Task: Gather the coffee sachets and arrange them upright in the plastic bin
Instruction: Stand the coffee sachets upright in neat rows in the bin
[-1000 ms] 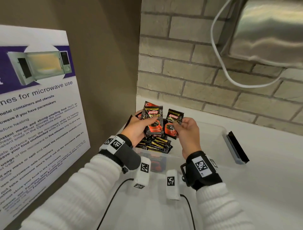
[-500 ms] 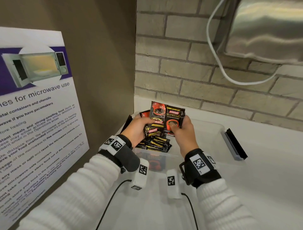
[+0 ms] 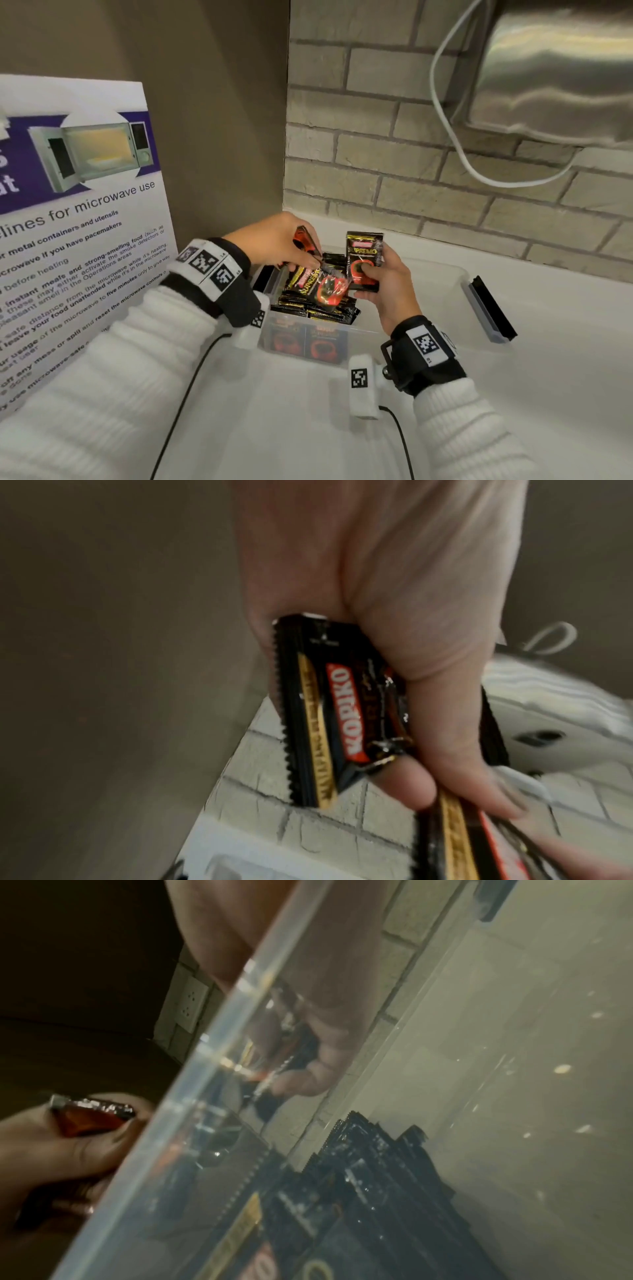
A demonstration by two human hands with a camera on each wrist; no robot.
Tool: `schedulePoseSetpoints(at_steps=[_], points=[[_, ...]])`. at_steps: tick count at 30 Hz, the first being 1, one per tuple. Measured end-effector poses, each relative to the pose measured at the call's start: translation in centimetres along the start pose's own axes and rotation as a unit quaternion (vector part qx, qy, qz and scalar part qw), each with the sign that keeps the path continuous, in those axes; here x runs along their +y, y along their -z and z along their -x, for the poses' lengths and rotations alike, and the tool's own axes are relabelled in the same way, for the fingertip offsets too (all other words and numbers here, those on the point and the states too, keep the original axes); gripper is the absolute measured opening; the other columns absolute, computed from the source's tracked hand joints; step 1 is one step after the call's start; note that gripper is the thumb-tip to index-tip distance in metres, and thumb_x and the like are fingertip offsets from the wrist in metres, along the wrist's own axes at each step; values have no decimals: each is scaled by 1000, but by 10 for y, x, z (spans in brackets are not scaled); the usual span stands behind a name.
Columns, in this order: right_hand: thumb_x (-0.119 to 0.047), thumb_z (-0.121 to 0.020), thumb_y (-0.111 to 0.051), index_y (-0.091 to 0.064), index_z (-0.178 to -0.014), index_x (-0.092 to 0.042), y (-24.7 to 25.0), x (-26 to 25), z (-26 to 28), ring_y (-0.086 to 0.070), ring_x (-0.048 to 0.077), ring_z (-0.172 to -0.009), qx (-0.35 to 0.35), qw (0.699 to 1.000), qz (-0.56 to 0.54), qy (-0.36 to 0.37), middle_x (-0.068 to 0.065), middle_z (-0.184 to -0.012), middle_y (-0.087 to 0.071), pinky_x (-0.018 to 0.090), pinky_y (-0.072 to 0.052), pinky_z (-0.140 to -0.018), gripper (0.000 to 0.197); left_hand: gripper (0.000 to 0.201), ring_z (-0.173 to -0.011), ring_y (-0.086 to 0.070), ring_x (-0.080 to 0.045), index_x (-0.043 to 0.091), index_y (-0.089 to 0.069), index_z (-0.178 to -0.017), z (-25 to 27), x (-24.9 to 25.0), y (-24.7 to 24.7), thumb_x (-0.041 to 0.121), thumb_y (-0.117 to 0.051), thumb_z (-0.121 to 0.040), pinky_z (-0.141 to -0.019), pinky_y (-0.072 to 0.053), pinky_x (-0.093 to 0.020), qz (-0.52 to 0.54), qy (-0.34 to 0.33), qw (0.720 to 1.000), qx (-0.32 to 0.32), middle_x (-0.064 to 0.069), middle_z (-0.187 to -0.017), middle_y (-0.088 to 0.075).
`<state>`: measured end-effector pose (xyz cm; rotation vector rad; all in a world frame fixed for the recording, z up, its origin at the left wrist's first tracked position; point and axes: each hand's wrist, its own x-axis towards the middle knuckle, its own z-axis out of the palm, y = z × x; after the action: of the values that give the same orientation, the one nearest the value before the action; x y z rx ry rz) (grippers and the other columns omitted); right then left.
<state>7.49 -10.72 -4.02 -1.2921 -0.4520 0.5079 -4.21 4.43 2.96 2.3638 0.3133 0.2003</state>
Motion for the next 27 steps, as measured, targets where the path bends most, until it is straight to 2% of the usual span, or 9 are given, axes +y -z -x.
schedulePoseSetpoints(at_steps=[2,5,7,11,13,18,22,24,27], points=[[8,-89,-42,-51,-130,-18,-3,1,3,-61,13,-65,-54,998,40,0,0,-88,-66,26,-45,-49,49,13,-55,-57,-8,17,-67,-92,-4,8,2,19,-71,-81,-53,-46,-13,-85,-10,996,-23,5,-71,-65],[1,-92,-45,-54,-127,-19,-7,4,6,-62,15,-68,-109,991,78,0,-2,-90,-68,25,-43,-46,42,23,-84,-64,-22,15,-64,-104,-15,14,-3,23,-69,-83,-77,-54,-32,-182,-25,983,-19,-5,-98,-66],[-13,-96,-47,-55,-126,-21,-7,4,8,-64,14,-71,-119,989,86,1,-5,-89,-70,25,-45,-47,32,30,-92,-60,-21,15,-60,-109,-20,13,-9,25,-69,-82,-80,-51,-33,-208,-30,978,11,-5,-104,-63],[-7,-90,-56,-50,-123,-20,-6,4,9,-64,16,-80,-125,983,131,24,2,-101,-66,22,-47,-51,35,37,-88,-55,-16,16,-50,-116,-23,8,-19,26,-66,-85,-73,-46,-25,-120,-27,990,65,-1,-102,-56],[-4,-91,-53,-51,-118,-19,-4,4,7,-62,15,-78,-95,986,130,35,2,-97,-64,23,-48,-53,32,35,-78,-58,-15,10,-43,-121,-21,9,-20,27,-54,-93,-70,-49,-26,43,-4,994,98,0,-97,-57],[-8,-94,-50,-58,-104,-17,1,2,4,-61,20,-90,-33,999,19,14,-2,-91,-64,32,-55,-72,15,34,-66,-64,-13,7,-37,-123,-13,4,-19,32,-35,-100,-61,-55,-24,368,82,918,123,-3,-92,-66],[-12,-96,-47,-60,-111,-13,-17,-5,12,-63,20,-97,-70,994,-88,-18,3,-101,-67,38,-55,-79,20,53,-90,-64,-22,7,-43,-126,-4,-3,-30,49,-31,-96,-78,-54,-35,556,106,824,30,-11,-102,-65],[-13,-96,-47,-59,-118,-10,-33,-8,16,-64,24,-105,-81,991,-101,-24,9,-112,-67,42,-53,-88,25,62,-112,-59,-30,10,-49,-128,-1,-4,-37,57,-25,-94,-93,-48,-41,587,90,804,-26,-17,-122,-61],[-12,-95,-48,-58,-119,-8,-45,-10,17,-63,25,-105,-61,986,-146,-43,12,-113,-66,41,-53,-88,26,61,-114,-58,-30,11,-52,-125,-1,-7,-43,58,-29,-93,-101,-41,-43,634,79,769,-16,-17,-121,-61]])
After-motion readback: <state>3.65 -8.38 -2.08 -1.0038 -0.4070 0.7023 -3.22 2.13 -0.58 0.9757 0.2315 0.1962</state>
